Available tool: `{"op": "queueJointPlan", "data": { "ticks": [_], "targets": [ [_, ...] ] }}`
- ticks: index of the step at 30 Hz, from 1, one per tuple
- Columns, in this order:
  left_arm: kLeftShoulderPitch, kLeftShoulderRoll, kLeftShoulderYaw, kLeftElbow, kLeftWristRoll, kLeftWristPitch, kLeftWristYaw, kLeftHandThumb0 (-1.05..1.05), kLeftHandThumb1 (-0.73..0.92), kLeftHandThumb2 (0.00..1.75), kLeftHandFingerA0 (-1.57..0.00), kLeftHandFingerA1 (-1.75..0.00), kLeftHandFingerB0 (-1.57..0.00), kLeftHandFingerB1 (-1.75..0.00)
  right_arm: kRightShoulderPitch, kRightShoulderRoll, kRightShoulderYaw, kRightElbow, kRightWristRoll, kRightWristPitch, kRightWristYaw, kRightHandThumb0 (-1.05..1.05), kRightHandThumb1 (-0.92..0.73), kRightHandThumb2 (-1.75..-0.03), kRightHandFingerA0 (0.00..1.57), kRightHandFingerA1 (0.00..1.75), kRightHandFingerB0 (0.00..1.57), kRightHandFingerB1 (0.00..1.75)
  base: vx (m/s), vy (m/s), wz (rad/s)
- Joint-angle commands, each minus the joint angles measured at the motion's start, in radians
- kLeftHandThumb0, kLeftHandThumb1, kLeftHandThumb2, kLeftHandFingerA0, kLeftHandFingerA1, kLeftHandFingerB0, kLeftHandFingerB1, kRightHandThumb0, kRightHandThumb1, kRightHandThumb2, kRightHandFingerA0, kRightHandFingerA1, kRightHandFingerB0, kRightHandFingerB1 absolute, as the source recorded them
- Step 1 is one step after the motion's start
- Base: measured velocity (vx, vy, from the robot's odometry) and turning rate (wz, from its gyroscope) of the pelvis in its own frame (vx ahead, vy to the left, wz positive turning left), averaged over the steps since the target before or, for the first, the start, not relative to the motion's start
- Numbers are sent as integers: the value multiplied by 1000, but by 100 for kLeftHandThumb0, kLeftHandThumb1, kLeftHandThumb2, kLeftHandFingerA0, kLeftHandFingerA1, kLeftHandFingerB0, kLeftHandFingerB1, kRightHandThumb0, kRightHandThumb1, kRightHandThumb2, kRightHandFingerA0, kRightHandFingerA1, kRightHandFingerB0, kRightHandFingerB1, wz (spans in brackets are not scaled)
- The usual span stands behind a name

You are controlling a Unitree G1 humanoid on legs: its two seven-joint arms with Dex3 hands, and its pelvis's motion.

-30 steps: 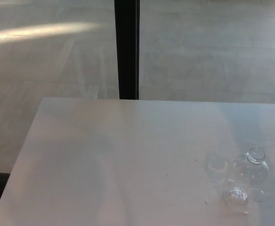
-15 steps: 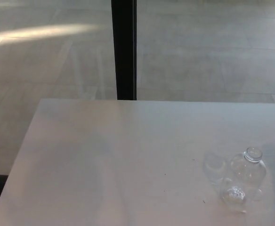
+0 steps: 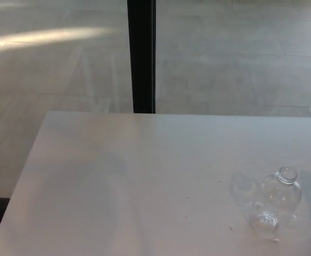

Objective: The robot uses its right hand to grab and lift the lid of the spray bottle kept in the middle of the desk and places the lid on the right side of the bottle

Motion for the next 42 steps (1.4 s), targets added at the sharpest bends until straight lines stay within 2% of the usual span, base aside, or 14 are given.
{"op": "queueJointPlan", "data": {
  "ticks": [1,17,22,23,26,27,29,31,32,35,36,38,39,42],
  "targets": [
    [5,20,-4,8,-4,-24,-3,-63,69,61,-71,-58,-62,-44,19,-17,-4,-59,24,-8,63,-91,-56,-89,0,3,0,0,0,0,0],
    [10,20,-12,15,-7,-24,-7,-64,68,61,-73,-59,-61,-44,58,-43,-178,-266,160,84,218,-95,-71,-62,0,0,0,0,0,0,0],
    [5,22,-15,28,-3,-16,-5,-63,68,61,-72,-56,-61,-43,77,-117,-392,-322,269,78,254,-105,-70,-108,0,21,0,0,0,0,0],
    [7,27,-25,31,9,-20,-3,-63,70,61,-71,-55,-60,-42,77,-129,-429,-334,280,101,264,-93,-83,-65,0,0,0,0,0,0,0],
    [6,26,-25,30,3,-24,-7,-63,70,61,-73,-56,-61,-44,81,-167,-575,-319,336,95,270,-105,-73,-112,0,23,0,3,0,0,0],
    [5,26,-25,29,4,-19,-2,-64,69,61,-74,-56,-63,-43,84,-169,-604,-323,345,98,271,-99,-88,-68,0,0,0,3,0,0,0],
    [3,28,-26,29,3,-9,4,-64,69,61,-74,-56,-63,-43,87,-170,-639,-329,355,100,273,-99,-88,-68,0,0,0,3,0,0,0],
    [7,25,-24,16,-4,-20,-10,-63,69,60,-71,-58,-61,-43,111,-166,-805,-346,426,158,288,-105,-66,-110,0,48,0,42,0,0,0],
    [8,25,-26,14,-3,-21,-10,-62,70,61,-70,-58,-61,-44,132,-163,-865,-339,428,201,282,-103,-79,-63,0,37,2,61,0,0,0],
    [7,24,-28,15,-2,-20,-5,-63,69,61,-71,-60,-63,-44,198,-133,-959,-293,431,188,256,-105,-77,-63,0,62,10,73,0,0,0],
    [7,23,-26,12,-5,-20,-9,-63,69,61,-71,-60,-63,-44,244,-108,-990,-248,417,165,218,-105,-58,-99,0,69,13,70,0,0,0],
    [2,21,-23,9,-12,-18,-11,-63,69,61,-71,-61,-64,-44,292,-65,-1021,-202,403,168,171,-105,-75,-64,0,80,12,84,0,0,0],
    [0,21,-19,11,-15,-14,-9,-64,68,61,-72,-60,-64,-44,312,-38,-1030,-166,396,158,133,-64,-25,-97,5,72,1,64,0,0,0],
    [-3,18,-18,16,-16,-4,3,-63,69,61,-72,-60,-64,-44,352,22,-1054,-65,391,151,53,-103,-58,-98,1,78,21,84,0,0,0]
  ]
}}
